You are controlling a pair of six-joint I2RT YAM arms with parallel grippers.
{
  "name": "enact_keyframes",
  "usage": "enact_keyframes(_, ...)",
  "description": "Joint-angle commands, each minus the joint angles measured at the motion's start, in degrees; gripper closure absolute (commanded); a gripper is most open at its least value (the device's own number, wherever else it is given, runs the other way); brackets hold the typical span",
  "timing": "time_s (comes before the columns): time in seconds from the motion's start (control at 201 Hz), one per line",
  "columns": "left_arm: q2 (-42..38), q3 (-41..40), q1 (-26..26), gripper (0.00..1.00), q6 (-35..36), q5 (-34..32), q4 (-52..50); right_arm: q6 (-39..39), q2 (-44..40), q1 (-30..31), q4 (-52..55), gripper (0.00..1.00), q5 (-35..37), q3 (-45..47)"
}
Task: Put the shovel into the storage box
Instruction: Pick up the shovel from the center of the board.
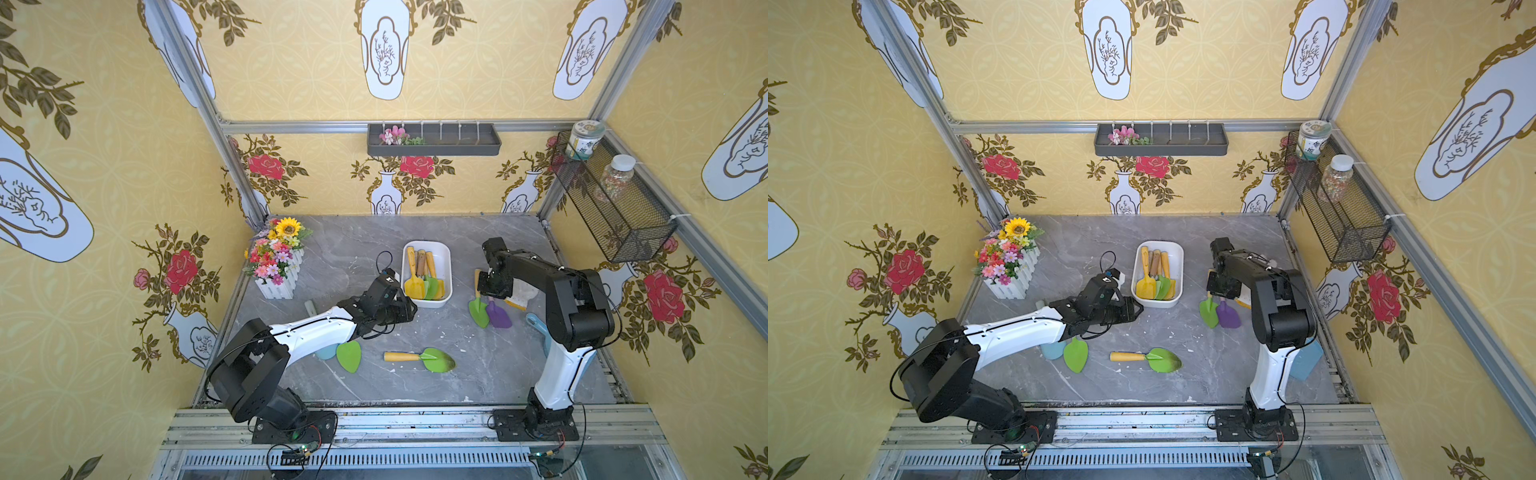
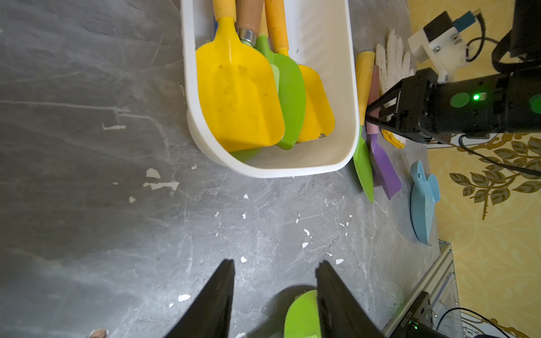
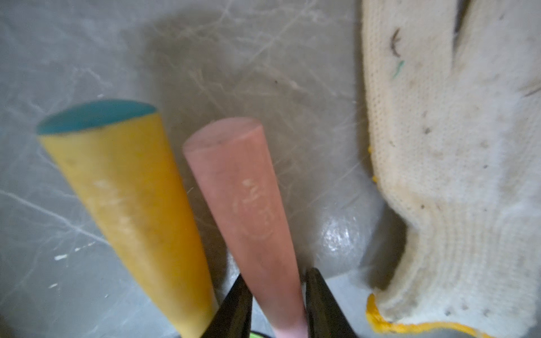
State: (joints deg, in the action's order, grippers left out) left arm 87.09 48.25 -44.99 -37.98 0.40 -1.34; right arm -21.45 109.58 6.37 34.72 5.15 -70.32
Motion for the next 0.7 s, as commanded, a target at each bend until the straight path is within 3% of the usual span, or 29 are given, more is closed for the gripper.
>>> enact_keyframes(0.0,-0.16,-0.51,-0.01,0.50,0.09,0.53,0.49,-0.46,0.39,0.04,0.90,0.65,0.43,1.04)
enact_keyframes(0.309,-0.25,-0.50,-0.01,0.50,-0.34,0.47,0.55,-0.72,-0.21,-0.11,0.73,0.73,0.64,2.25)
enact_keyframes(0.692,-0.75,0.00,-0.01,0.50,-0.63,-0.72,0.05,-0.55,-7.00,0.94,3.72,0.79,2.62,2.76)
